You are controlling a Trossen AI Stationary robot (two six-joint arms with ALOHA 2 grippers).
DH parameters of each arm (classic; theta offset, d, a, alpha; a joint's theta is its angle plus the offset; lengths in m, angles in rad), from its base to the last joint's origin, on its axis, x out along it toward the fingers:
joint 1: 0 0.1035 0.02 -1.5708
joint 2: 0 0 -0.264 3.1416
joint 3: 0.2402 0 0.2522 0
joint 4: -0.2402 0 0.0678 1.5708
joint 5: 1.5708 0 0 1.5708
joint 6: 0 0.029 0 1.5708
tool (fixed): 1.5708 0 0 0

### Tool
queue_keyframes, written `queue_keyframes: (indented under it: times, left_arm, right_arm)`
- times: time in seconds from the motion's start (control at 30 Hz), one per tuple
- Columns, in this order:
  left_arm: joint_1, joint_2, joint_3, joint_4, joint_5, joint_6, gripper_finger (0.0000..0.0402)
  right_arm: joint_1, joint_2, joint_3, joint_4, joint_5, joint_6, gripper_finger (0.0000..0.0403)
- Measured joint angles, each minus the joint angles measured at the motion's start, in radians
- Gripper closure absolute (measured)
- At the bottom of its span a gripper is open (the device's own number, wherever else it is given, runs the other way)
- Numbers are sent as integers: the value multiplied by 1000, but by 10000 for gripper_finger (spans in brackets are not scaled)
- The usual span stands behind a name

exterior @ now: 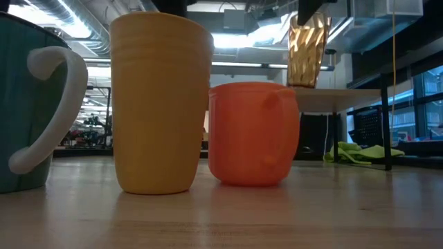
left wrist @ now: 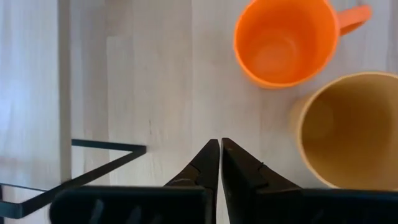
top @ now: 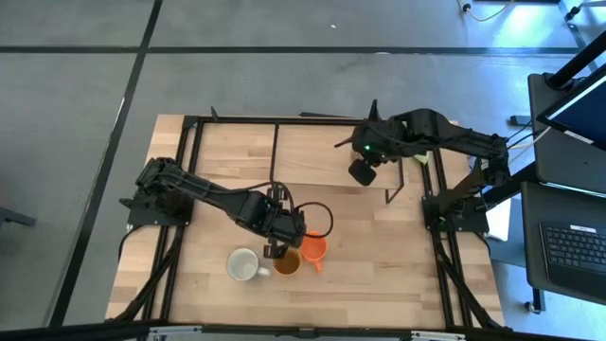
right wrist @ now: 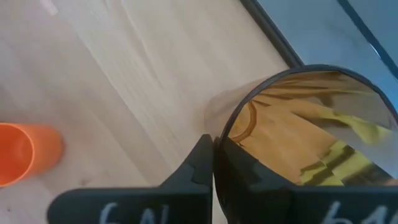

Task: Stack small to large cups/mugs on shelf
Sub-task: Put the brown cup on the shelf

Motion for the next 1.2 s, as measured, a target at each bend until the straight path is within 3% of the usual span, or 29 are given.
queue_keyframes:
  times: [0.6,0.87,1.2]
  left_arm:
    - [41,0,0,-3,22,99,399]
    - [41,0,0,-3,22,99,391]
    - [37,0,0,-3,22,71,378]
  right_arm:
    - [6,0,0,0,27,82,392]
    - [6,0,0,0,-52,107,386]
    - [6,0,0,0,-51,79,378]
